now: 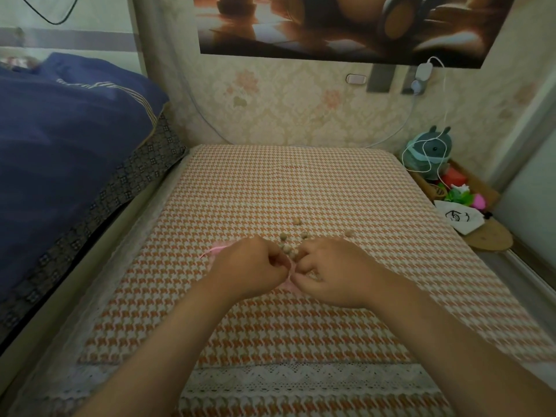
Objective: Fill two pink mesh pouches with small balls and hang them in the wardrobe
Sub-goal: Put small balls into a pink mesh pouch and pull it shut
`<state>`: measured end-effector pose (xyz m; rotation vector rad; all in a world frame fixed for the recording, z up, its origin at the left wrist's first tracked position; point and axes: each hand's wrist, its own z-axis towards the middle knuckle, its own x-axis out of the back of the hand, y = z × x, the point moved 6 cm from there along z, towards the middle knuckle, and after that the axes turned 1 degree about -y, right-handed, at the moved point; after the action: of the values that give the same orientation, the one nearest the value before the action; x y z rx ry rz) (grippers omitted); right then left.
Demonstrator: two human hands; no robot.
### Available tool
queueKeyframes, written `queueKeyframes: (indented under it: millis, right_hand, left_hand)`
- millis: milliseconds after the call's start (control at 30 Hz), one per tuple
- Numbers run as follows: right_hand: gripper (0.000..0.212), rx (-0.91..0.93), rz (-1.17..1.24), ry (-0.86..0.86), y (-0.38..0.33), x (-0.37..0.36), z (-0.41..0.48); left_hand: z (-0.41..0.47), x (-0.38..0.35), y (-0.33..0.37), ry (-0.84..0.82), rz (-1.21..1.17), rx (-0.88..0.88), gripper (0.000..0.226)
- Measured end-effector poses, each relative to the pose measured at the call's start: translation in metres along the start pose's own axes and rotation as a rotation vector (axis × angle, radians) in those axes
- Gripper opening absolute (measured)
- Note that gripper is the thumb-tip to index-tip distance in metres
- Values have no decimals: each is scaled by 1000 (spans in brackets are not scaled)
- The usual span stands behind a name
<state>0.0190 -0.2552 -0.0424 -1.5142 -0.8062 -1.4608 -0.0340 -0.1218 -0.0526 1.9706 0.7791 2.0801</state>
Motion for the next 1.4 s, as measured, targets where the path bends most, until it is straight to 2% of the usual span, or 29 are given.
queueKeyframes:
  millis: [133, 200, 267, 300, 367, 400, 500, 567, 700, 867, 933, 1033, 1100, 1167, 1267, 1400]
  right_hand:
    - [31, -81, 30, -90, 12, -5, -2]
    - [26, -92, 224, -96, 14, -2, -2]
    - [27, -146, 449, 27, 27, 11, -7]
    - [29, -190, 484, 118, 38, 18, -8]
    - [30, -280, 415, 240, 64, 25, -13]
    - [28, -310, 371, 237, 74, 23, -15]
    - [19, -326, 295, 25, 80, -1, -16]
    - [21, -299, 225, -93, 71, -15, -13]
    - [23, -292, 93, -163, 63, -27, -4]
    - [16, -281, 76, -238, 66, -35, -1]
    - [13, -312, 98, -174, 71, -31, 0]
    - [8, -372, 339, 182, 73, -1, 0]
    - [6, -329, 547, 349, 62, 15, -1]
    - [8, -239, 649, 355, 42, 19, 1]
    - [6, -146, 563, 312, 25, 8, 8]
    - [9, -116, 500, 272, 25, 0, 17]
  left_hand:
    - [-1, -4, 5, -23, -18, -40, 19]
    - [-2, -3, 6, -17, -6, -52, 21]
    - [-1, -4, 9, -31, -14, -64, 21]
    - [-1, -4, 9, -35, -19, -66, 21]
    - [-1, -4, 9, -35, -24, -70, 20]
    - [0, -5, 9, -34, -37, -71, 19]
    - [5, -9, 9, -40, -112, -83, 16]
    - [7, -10, 10, -35, -133, -84, 16]
    - [7, -10, 11, -26, -188, -70, 21]
    - [6, -6, 9, -15, -207, -60, 22]
    - [5, -7, 8, -26, -215, -53, 24]
    - [5, -8, 7, -48, -226, -54, 27]
    - [5, -9, 7, -59, -226, -61, 28]
    - [5, -8, 6, -60, -244, -66, 26]
    - [5, -7, 4, -68, -296, -69, 17]
    - [5, -5, 0, -48, -339, -59, 18]
